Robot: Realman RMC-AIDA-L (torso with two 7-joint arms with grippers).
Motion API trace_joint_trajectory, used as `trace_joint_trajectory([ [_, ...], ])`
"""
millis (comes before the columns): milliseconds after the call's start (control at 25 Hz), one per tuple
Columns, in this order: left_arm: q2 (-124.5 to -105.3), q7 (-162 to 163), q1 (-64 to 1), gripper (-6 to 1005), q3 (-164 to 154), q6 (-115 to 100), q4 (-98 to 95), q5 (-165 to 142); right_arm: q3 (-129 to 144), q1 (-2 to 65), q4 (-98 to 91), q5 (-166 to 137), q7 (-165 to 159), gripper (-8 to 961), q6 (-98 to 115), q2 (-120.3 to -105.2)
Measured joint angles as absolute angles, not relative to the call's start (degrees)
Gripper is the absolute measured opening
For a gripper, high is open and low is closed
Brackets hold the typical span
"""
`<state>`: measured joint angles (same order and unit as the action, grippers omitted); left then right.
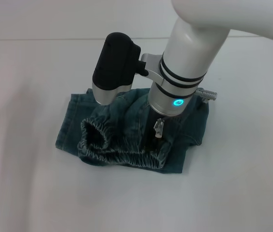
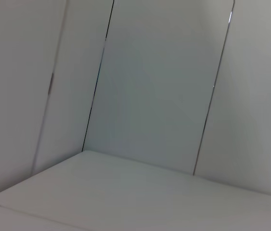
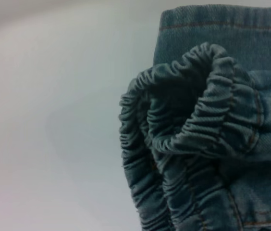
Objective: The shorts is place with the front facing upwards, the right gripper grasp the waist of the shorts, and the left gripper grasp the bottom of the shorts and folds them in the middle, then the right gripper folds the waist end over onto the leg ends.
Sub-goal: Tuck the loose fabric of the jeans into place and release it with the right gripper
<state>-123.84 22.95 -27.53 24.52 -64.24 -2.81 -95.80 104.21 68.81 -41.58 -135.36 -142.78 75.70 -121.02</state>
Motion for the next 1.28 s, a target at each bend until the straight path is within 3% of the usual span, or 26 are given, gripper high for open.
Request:
trace_joint_trajectory([
  [160, -123.84, 22.9, -27.4, 13, 24.5, -64.2, -2.8, -95.8, 104.2, 68.8, -41.6, -135.4, -142.7, 122, 75.6, -121.02],
  [320, -123.84, 22.9, -27.2, 13, 24.5, -64.2, -2.8, -95.8, 104.2, 68.8, -41.6, -135.5, -142.7, 23, 75.5, -120.96],
  [1280, -123.42, 23.3, -26.4, 12, 28.6, -65.5, -2.8, -95.7, 95.4, 63.7, -54.6, -142.2, -142.5, 22, 72.2, -120.14],
])
